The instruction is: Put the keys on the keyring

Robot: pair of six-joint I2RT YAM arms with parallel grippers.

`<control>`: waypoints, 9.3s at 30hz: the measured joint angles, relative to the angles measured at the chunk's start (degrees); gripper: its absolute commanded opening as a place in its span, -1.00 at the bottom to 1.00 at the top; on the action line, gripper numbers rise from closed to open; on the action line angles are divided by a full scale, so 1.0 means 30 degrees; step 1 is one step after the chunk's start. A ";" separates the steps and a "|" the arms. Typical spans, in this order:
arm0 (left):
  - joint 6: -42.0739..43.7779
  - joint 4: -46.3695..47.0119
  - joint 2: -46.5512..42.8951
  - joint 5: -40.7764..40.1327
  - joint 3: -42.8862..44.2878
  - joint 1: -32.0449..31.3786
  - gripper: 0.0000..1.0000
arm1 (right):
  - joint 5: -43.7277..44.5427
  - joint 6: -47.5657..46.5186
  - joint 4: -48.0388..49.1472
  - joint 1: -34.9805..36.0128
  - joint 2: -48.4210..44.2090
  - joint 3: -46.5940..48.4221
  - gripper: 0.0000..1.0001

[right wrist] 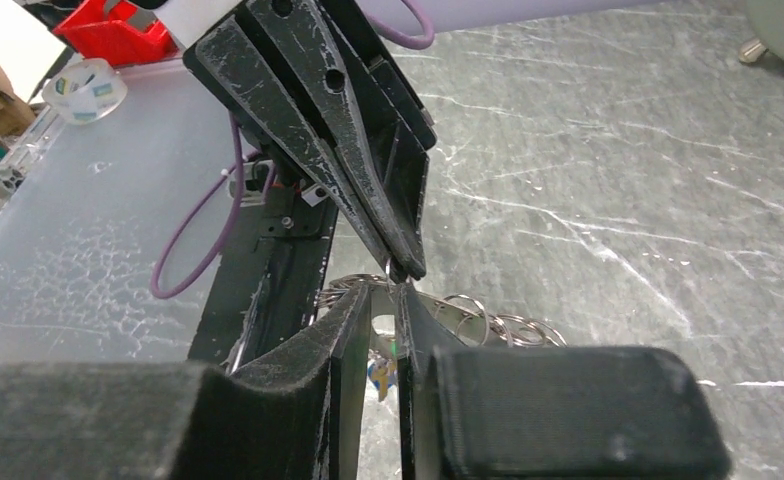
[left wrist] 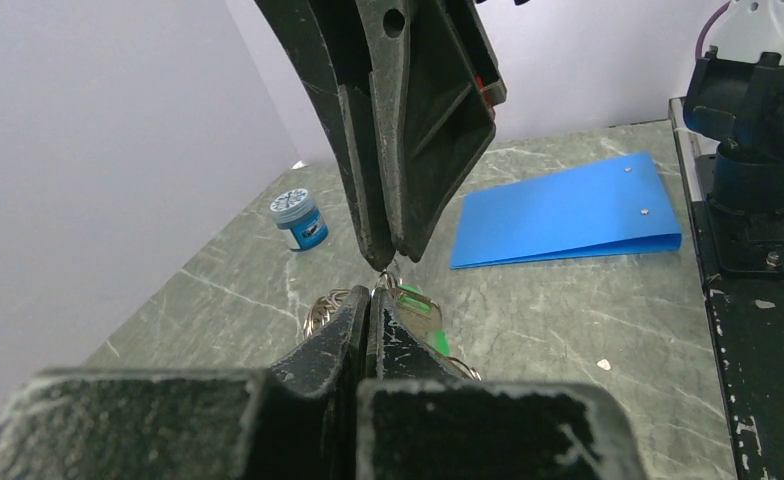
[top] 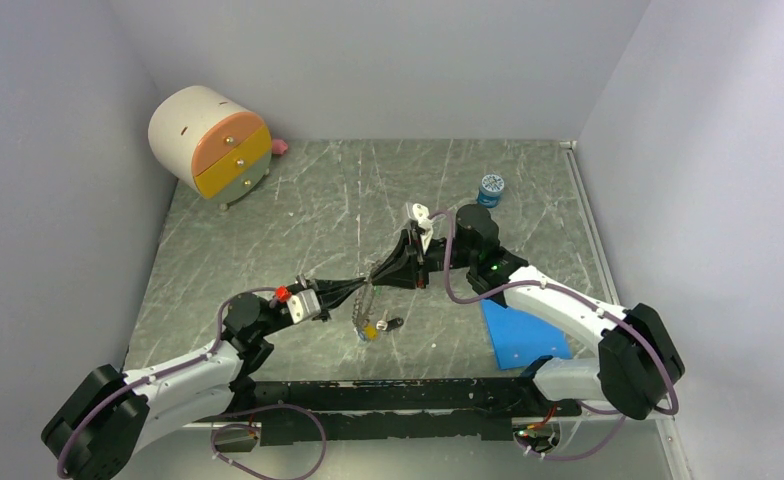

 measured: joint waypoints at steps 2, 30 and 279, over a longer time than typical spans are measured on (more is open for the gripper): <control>-0.0007 -0.0007 0.0000 0.0015 0.0000 0.0000 -0.95 | 0.0095 -0.0175 -0.0080 0.0000 0.0022 0.0000 -0.57; -0.0044 -0.0255 0.0393 0.0262 0.0138 0.0015 -0.95 | 0.0590 -0.0969 -0.1282 -0.0605 0.0423 -0.0051 -1.00; -0.7249 0.2652 0.2863 0.6025 0.2280 0.3111 0.13 | 0.3497 -0.1049 -0.2259 0.0976 -0.1960 -0.0619 -1.00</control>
